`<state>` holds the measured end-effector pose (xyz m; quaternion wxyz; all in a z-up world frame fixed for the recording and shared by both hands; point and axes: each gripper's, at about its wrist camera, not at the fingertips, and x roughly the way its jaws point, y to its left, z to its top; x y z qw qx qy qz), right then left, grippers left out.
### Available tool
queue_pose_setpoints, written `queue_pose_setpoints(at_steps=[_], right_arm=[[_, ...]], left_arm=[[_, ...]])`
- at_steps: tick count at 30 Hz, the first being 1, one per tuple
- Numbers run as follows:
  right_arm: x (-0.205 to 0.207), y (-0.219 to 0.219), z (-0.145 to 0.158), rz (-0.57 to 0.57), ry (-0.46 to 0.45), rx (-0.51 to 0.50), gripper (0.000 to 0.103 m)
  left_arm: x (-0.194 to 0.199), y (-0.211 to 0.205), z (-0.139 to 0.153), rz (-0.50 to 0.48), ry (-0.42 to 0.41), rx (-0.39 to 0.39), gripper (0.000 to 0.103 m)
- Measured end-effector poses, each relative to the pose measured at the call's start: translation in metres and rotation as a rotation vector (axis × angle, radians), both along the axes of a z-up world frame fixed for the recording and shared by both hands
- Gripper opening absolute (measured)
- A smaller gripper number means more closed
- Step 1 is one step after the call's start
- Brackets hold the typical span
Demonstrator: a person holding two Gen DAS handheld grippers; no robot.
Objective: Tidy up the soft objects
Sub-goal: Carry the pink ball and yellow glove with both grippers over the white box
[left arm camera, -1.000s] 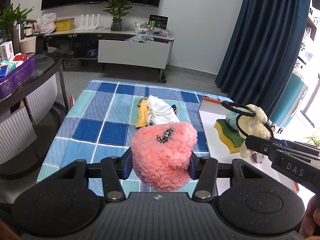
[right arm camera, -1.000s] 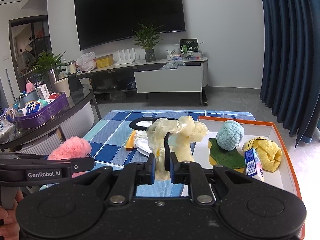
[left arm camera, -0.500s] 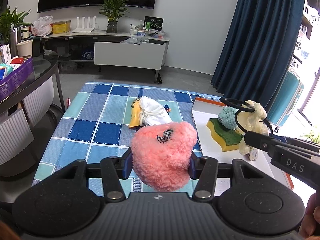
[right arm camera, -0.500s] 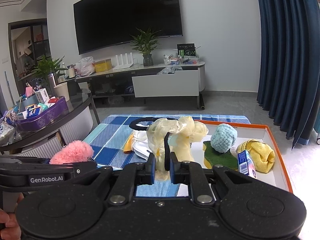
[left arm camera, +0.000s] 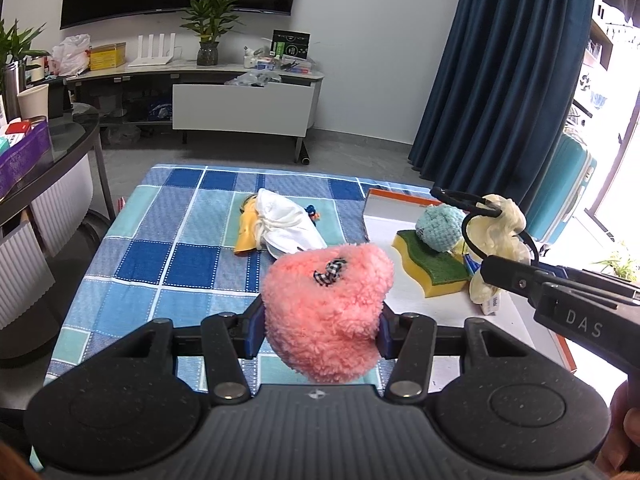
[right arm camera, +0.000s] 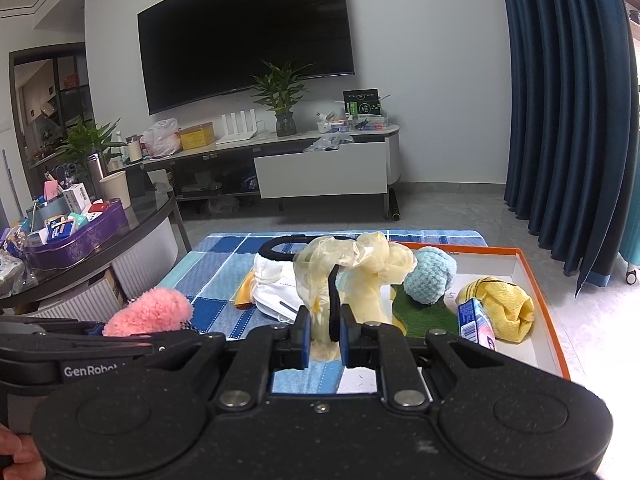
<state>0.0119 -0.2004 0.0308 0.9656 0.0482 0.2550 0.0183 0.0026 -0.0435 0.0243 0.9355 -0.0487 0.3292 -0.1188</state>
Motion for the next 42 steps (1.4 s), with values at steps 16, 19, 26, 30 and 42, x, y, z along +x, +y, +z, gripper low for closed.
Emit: queue_pose_setpoints(at_steps=[16, 19, 26, 30, 42], right_arm=[[-0.010, -0.019, 0.002, -0.042, -0.010, 0.008, 0.017], [-0.013, -0.024, 0.002, -0.051, -0.011, 0.007, 0.017], [-0.016, -0.033, 0.002, -0.075, -0.013, 0.010, 0.017], [-0.019, -0.037, 0.002, -0.088, -0.013, 0.012, 0.017], [-0.027, -0.056, 0.000, -0.145, -0.009, 0.009, 0.018]], left_arm=[[-0.002, -0.025, 0.000, -0.065, 0.000, 0.010, 0.052], [-0.002, -0.030, 0.000, -0.076, -0.001, 0.012, 0.052], [0.001, -0.041, -0.001, -0.099, 0.002, 0.014, 0.052], [0.002, -0.046, -0.001, -0.114, 0.003, 0.015, 0.052], [0.007, -0.066, -0.005, -0.169, 0.015, 0.011, 0.052]])
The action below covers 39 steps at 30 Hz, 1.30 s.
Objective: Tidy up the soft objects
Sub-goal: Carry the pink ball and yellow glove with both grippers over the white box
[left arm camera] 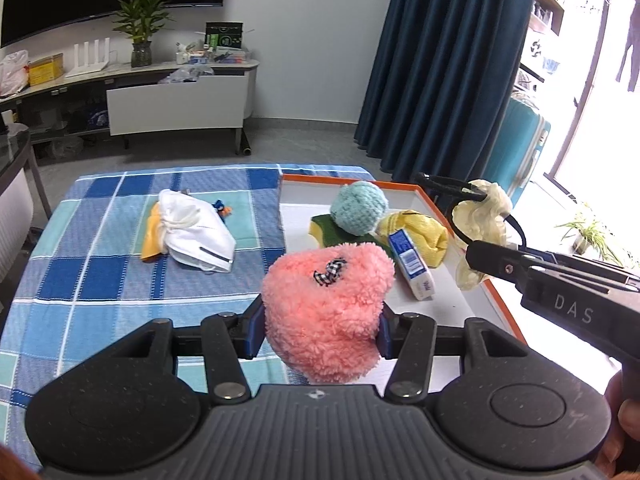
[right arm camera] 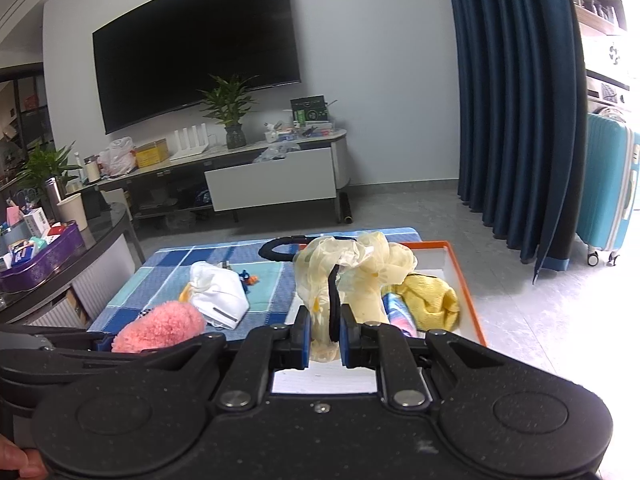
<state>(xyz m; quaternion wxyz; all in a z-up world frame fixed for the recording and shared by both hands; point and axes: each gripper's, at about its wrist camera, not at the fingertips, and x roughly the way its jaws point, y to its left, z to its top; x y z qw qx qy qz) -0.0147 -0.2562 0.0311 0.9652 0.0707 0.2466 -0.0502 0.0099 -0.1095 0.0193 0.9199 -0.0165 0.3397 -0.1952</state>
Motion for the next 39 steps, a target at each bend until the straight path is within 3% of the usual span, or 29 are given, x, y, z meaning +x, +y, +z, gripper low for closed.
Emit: queue_pose_setpoints(at_steps=[20, 39], right_arm=[[-0.017, -0.044, -0.015, -0.120, 0.031, 0.008, 0.018], [-0.008, -0.063, -0.036, -0.147, 0.080, 0.038, 0.019]], left_arm=[[0.009, -0.051, -0.015, -0.109, 0.043, 0.002, 0.052], [0.017, -0.068, -0.031, -0.131, 0.083, 0.021, 0.052]])
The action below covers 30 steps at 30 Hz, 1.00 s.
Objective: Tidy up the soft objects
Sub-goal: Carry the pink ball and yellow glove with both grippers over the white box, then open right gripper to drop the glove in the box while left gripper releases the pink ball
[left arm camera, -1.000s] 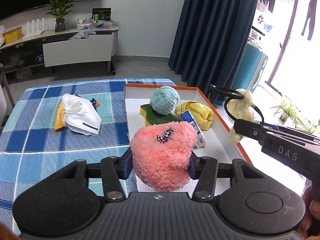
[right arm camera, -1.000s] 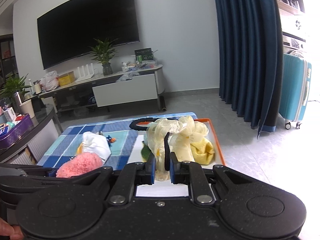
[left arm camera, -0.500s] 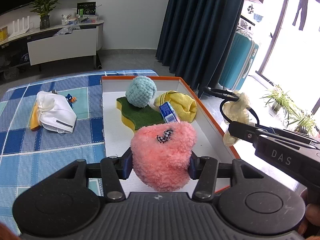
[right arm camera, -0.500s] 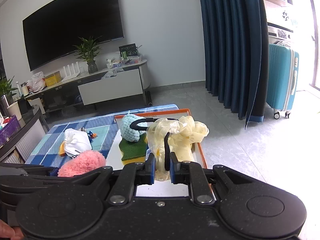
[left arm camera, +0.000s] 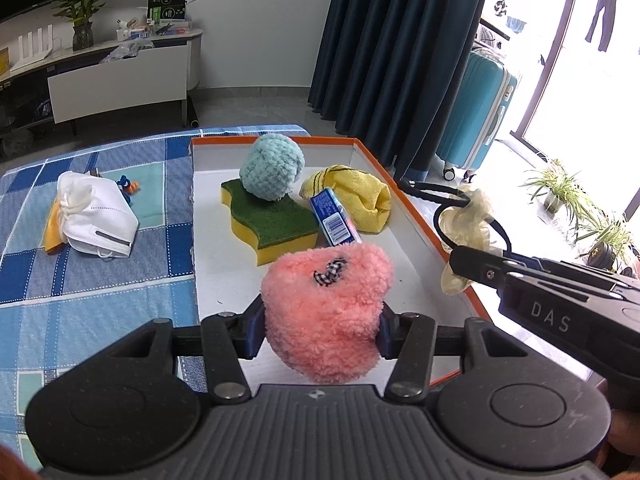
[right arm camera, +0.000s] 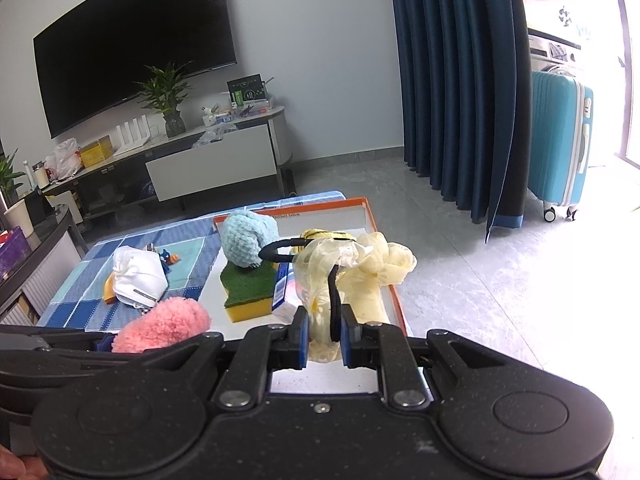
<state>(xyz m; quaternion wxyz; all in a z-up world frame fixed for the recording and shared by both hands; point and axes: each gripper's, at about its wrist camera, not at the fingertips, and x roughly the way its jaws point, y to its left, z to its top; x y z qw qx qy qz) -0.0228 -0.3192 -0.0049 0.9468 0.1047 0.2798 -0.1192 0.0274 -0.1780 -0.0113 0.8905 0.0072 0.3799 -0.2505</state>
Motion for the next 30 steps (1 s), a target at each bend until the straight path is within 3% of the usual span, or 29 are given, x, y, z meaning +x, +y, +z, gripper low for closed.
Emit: queue_pose_setpoints(at_steps=[5, 9, 18, 20, 22, 26, 30], right_arm=[[0.006, -0.002, -0.004, 0.001, 0.014, 0.004, 0.024], [0.008, -0.004, -0.007, 0.006, 0.024, 0.014, 0.048], [0.000, -0.008, -0.003, -0.017, -0.001, 0.015, 0.048], [-0.001, -0.009, -0.001, -0.018, -0.006, 0.018, 0.048], [-0.002, -0.007, 0.000, -0.017, -0.011, 0.014, 0.048], [-0.003, -0.006, 0.004, -0.015, -0.023, 0.011, 0.048], [-0.005, -0.002, 0.008, -0.010, -0.031, 0.004, 0.048]], left_arm=[[0.002, -0.002, -0.002, -0.002, 0.008, 0.003, 0.052], [0.004, -0.002, -0.004, 0.000, 0.011, 0.006, 0.052], [0.004, -0.005, -0.007, -0.012, 0.021, 0.005, 0.053], [0.004, -0.007, -0.008, -0.024, 0.025, 0.004, 0.057], [0.004, -0.008, -0.008, -0.032, 0.029, 0.007, 0.076], [0.001, -0.007, -0.005, -0.025, 0.017, 0.014, 0.085], [0.002, 0.002, -0.002, 0.005, 0.015, -0.001, 0.086]])
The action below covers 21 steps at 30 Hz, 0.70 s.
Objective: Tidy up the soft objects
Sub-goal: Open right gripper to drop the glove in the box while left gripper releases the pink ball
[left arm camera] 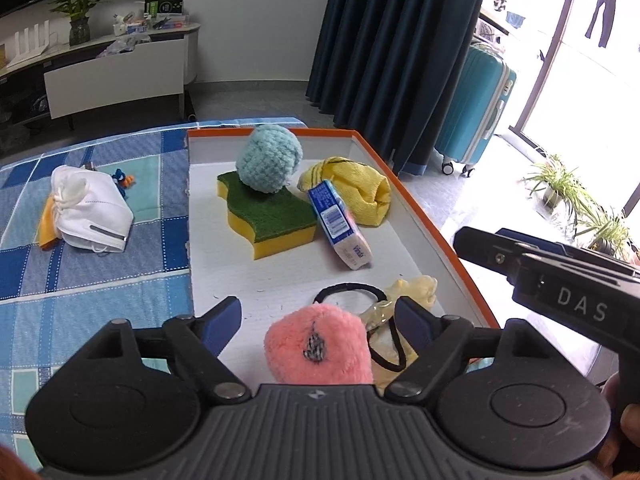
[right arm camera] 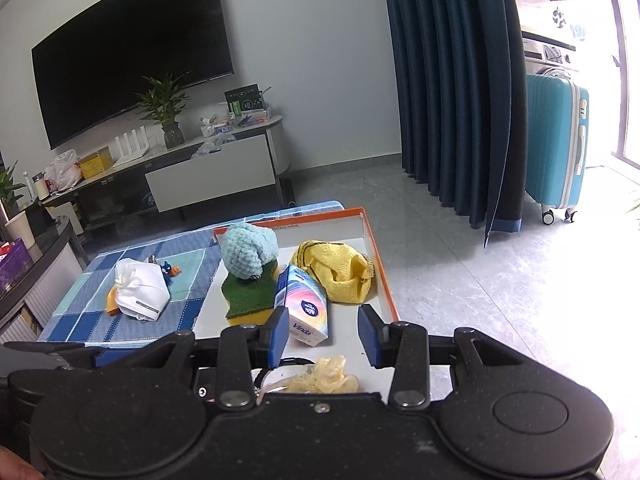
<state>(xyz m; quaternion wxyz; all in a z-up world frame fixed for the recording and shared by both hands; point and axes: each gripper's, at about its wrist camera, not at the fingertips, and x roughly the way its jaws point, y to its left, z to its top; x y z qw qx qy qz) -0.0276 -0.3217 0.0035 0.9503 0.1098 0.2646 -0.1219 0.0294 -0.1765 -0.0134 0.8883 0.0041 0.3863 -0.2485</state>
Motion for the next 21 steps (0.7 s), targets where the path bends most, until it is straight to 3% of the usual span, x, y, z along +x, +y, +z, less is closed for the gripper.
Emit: queue_pose_setpoints(at_steps=[6, 12, 21], right_arm=[[0.000, 0.009, 0.006, 0.020, -0.011, -0.013, 0.050], [0.005, 0.025, 0.010, 0.063, -0.012, -0.021, 0.052], [0.018, 0.054, 0.014, 0.137, -0.006, -0.038, 0.064]], left_arm=[[0.002, 0.016, 0.011, 0.058, -0.011, -0.003, 0.086], [0.002, 0.034, 0.019, 0.135, -0.036, 0.042, 0.091], [0.005, 0.067, 0.030, 0.223, -0.058, 0.057, 0.096]])
